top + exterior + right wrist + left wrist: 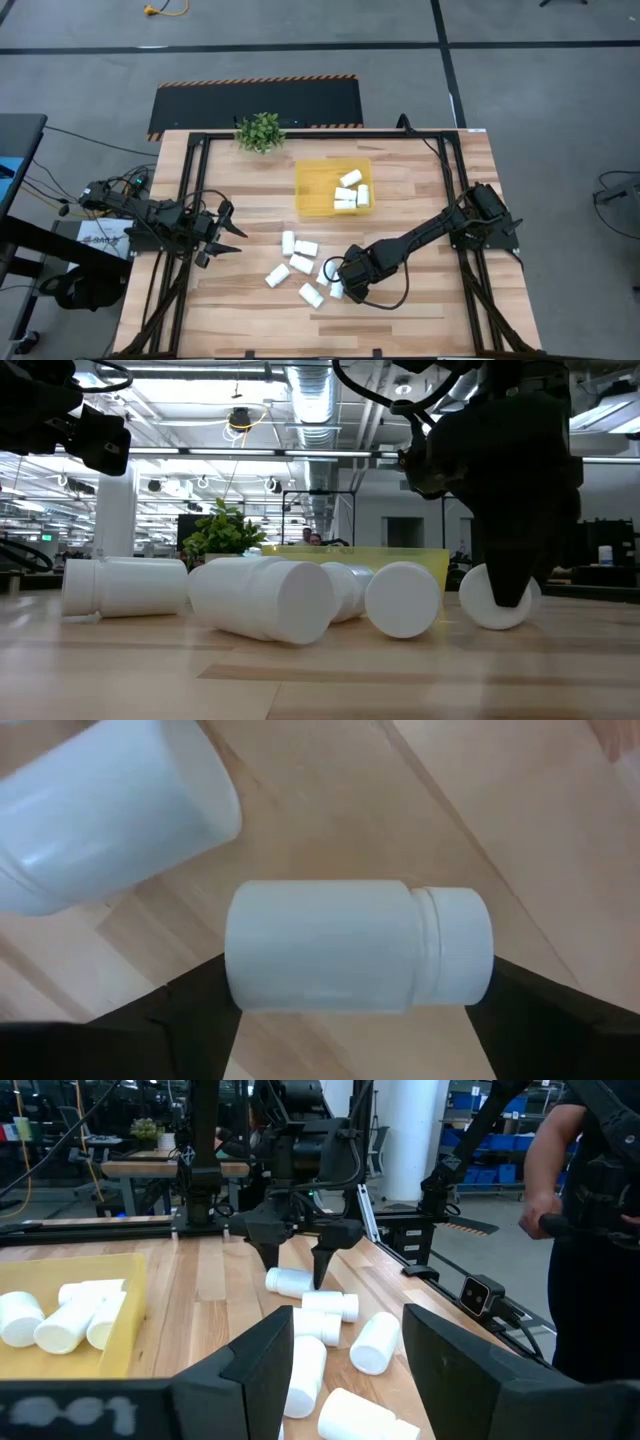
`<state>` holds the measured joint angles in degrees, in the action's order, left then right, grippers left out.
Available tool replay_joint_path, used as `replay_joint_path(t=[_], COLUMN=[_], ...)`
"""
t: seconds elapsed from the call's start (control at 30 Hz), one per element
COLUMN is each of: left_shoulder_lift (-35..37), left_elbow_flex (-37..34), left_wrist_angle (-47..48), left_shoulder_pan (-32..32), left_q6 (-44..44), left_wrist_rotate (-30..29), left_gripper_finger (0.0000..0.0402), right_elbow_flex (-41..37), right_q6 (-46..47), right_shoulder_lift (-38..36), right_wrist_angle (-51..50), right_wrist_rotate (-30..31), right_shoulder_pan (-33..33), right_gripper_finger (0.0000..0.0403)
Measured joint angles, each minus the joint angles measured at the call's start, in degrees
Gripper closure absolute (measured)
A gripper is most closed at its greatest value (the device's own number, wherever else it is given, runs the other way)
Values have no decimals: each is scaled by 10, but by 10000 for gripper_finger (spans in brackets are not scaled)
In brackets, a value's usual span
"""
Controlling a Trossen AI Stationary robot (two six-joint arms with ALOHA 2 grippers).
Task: Pick and place pill bottles into a basket
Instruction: Put the white pill bottle into the yellow bin
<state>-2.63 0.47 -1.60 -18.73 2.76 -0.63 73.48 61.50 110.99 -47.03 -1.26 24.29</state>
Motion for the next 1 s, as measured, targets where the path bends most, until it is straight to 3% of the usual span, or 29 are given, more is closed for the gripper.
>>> replay_joint_path(t=[0.23,0.4,0.53,0.77,1.0], left_shoulder_lift=[0,0,0,0,0], left_elbow_flex=[0,0,0,0,0], left_wrist_angle=[0,0,0,0,0], left_shoulder_pan=[0,0,0,0,0], left_q6=[0,0,0,0,0], left_wrist_rotate=[0,0,0,0,0], left_gripper_finger=[225,225,225,225,225], right_elbow_flex=[1,30,61,124,205], right_q6=[0,0,-3,-24,-54], right_shoulder_lift=[0,0,0,0,0], right_wrist_angle=[-4,-33,-65,-127,-196], right_wrist_rotate=[-4,-11,-10,-8,2], right_shoulder_pan=[0,0,-6,-29,-70], right_gripper_finger=[56,75,83,57,80])
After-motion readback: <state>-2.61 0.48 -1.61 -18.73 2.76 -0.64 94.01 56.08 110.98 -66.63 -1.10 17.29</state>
